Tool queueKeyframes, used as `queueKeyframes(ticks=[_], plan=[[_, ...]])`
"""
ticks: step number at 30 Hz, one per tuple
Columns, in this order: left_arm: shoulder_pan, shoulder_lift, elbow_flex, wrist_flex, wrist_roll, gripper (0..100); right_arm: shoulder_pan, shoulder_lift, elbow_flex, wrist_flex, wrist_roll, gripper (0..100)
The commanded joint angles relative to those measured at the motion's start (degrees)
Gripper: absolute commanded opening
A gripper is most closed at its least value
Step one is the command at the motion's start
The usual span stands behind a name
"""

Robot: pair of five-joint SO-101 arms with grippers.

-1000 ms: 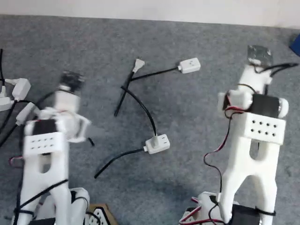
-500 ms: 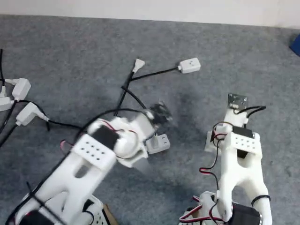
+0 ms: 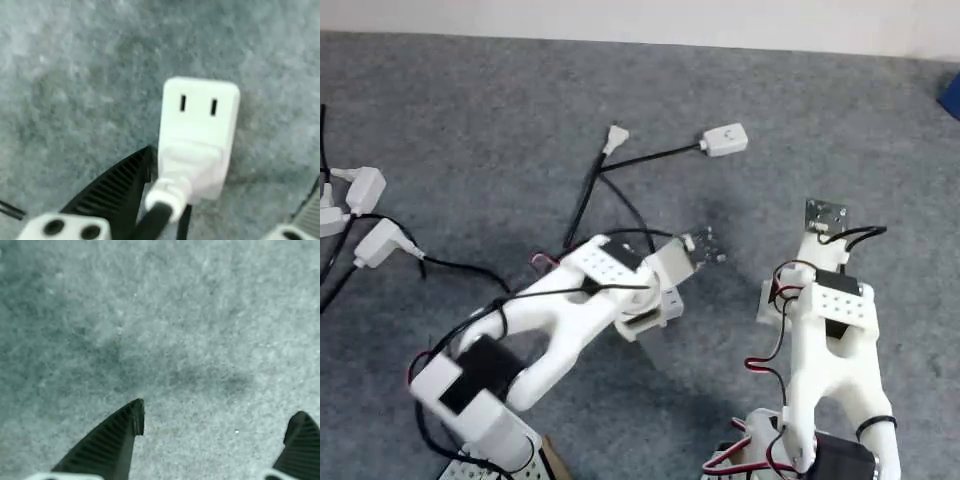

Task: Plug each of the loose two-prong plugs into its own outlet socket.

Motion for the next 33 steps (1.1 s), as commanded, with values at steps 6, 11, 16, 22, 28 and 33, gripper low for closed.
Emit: queueKeyframes(ticks=[6, 11, 16, 22, 28, 33], plan=[[-1.5, 7.3, -15.2, 9.1, -0.6, 19, -0.6, -2.0, 0.7, -1.0, 0.9, 41.4], [-4.0, 7.2, -16.3, 12.1, -4.9, 8, -0.7, -2.0, 0.7, -1.0, 0.9, 41.4], [-13.5, 7.1, -23.1, 17.6, -5.5, 1, -0.7, -2.0, 0.7, -1.0, 0.9, 41.4], [-33.5, 7.3, -40.1, 20.5, -5.5, 0, -2.2, -2.0, 0.7, -1.0, 0.9, 41.4], [-49.6, 7.9, -56.6, 20.0, -5.5, 1, -2.4, -1.9, 0.8, -1.0, 0.9, 41.4], [-58.2, 7.9, -61.8, 14.5, -5.1, 10, -2.4, -1.9, 0.8, -1.0, 0.9, 41.4]])
